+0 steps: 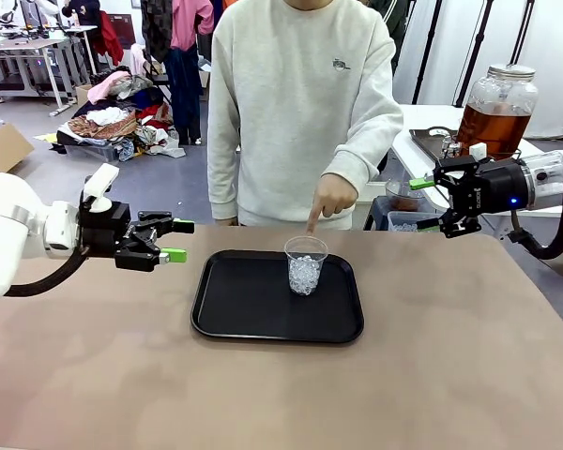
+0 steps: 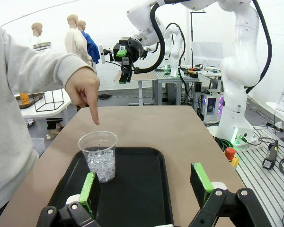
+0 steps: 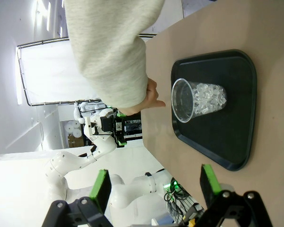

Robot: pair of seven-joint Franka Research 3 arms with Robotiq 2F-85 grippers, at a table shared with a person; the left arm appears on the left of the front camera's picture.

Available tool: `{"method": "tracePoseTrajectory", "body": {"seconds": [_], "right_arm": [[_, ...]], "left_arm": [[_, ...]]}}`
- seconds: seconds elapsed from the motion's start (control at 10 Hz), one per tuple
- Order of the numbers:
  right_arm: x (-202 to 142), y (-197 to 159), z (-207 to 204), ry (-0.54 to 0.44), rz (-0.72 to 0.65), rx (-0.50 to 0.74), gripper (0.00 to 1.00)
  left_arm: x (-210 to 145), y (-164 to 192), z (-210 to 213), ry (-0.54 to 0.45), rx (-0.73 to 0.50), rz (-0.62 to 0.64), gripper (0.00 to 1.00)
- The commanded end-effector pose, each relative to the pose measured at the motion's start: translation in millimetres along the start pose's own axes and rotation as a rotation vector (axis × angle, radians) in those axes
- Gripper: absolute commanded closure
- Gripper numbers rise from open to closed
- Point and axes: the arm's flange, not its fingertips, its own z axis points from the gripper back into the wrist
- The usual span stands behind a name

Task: Pour the drink into the iced cup.
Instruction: Pick up the iced cup indicated by the human and present it to them.

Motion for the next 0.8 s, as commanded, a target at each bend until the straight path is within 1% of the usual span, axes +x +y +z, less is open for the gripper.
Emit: {"method": "tracePoseTrajectory", "body": {"seconds": [0.0,0.2,0.4,0.6,0.7], "right_arm": [[0,2,0,-0.001,0.004,0.002,0.00],[0,0,0,0.000,0.000,0.000,0.00],[-1,-1,0,-0.003,0.216,0.033,0.00],[0,-9,0,-0.007,0.413,0.025,0.00],[0,-12,0,-0.018,0.537,0.021,0.00]], "left_arm": [[2,-2,0,-0.004,0.003,-0.010,0.00],[2,-2,0,-0.004,0.003,-0.010,0.00],[2,-2,0,-0.004,0.003,-0.010,0.00],[2,-2,0,-0.004,0.003,-0.010,0.00],[2,-2,0,-0.004,0.003,-0.010,0.00]]}}
